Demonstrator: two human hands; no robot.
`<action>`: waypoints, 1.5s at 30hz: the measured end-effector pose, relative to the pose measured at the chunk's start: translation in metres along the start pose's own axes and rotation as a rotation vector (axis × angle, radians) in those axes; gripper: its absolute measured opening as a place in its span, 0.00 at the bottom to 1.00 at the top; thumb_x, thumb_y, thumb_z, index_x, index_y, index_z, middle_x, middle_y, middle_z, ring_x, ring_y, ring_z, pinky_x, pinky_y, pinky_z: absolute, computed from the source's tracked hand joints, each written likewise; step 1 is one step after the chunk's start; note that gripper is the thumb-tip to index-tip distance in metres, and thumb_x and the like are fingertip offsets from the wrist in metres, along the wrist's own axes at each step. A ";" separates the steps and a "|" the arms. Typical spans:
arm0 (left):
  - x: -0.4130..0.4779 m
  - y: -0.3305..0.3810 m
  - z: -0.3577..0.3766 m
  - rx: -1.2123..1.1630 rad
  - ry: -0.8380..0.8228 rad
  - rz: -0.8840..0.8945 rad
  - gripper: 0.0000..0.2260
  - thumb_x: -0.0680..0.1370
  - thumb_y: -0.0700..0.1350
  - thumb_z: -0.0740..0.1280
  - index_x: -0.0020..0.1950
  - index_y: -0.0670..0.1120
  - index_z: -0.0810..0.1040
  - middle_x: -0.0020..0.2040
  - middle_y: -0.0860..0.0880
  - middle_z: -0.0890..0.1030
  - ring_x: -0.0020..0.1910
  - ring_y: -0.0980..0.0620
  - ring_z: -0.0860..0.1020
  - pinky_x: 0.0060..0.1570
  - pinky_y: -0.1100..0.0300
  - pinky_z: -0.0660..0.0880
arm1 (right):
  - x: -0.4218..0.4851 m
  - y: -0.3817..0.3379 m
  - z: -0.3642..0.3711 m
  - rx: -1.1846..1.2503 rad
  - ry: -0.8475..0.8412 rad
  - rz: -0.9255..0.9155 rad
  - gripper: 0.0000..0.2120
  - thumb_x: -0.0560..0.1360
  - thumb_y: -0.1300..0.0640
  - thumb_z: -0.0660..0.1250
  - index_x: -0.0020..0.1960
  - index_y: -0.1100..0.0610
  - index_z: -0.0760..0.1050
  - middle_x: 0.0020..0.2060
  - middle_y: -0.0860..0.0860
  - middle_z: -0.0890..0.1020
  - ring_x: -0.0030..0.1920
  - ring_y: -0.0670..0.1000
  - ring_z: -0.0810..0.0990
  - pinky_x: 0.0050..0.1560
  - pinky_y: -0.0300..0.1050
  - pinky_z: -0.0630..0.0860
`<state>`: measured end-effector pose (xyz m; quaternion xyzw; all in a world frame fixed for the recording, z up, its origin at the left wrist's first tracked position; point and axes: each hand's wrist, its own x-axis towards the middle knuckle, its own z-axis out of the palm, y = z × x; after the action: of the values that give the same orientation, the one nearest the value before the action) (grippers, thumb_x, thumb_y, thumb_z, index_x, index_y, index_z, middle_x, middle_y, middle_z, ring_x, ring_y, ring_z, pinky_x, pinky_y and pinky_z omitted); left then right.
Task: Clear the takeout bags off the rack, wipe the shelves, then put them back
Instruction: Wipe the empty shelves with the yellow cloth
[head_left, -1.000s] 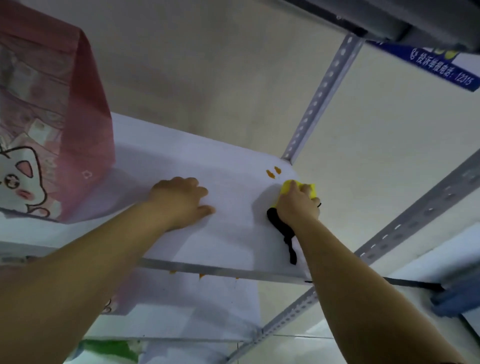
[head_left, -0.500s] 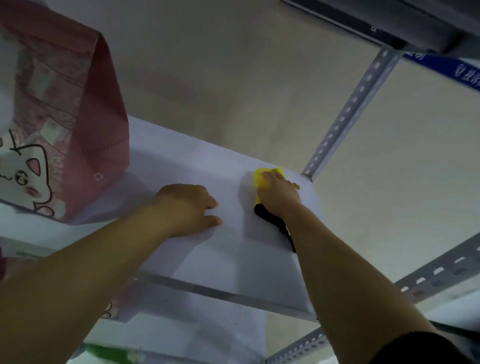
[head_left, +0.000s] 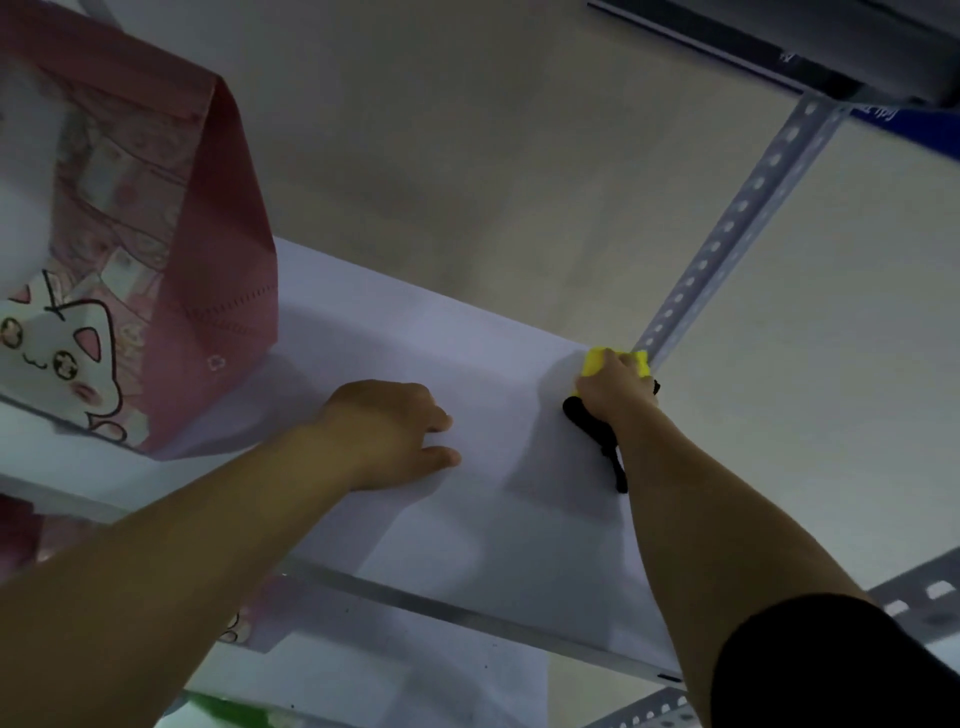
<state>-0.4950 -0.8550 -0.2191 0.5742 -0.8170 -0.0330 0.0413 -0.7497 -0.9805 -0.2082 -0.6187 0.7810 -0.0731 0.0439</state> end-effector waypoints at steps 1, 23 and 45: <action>0.000 0.001 0.000 0.002 0.001 -0.001 0.22 0.75 0.66 0.54 0.62 0.58 0.73 0.64 0.54 0.72 0.60 0.50 0.73 0.55 0.55 0.72 | 0.001 -0.007 -0.002 -0.016 -0.037 -0.091 0.16 0.74 0.56 0.56 0.61 0.58 0.69 0.63 0.60 0.69 0.64 0.64 0.67 0.58 0.56 0.69; -0.008 0.003 0.005 -0.053 0.009 -0.040 0.24 0.76 0.66 0.53 0.69 0.60 0.66 0.71 0.56 0.66 0.68 0.52 0.68 0.64 0.56 0.66 | -0.009 -0.002 0.011 0.353 -0.074 -0.329 0.22 0.75 0.54 0.63 0.68 0.45 0.69 0.65 0.50 0.75 0.63 0.55 0.73 0.61 0.46 0.69; -0.014 0.003 0.000 -0.129 -0.031 -0.068 0.26 0.76 0.64 0.56 0.72 0.57 0.64 0.75 0.55 0.61 0.71 0.51 0.62 0.68 0.54 0.61 | -0.064 0.006 0.005 0.007 0.046 -0.060 0.17 0.73 0.57 0.61 0.61 0.54 0.71 0.62 0.57 0.70 0.61 0.63 0.71 0.58 0.54 0.70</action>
<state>-0.4934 -0.8410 -0.2191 0.5970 -0.7938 -0.0959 0.0646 -0.7394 -0.9171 -0.2156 -0.6398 0.7626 -0.0912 0.0258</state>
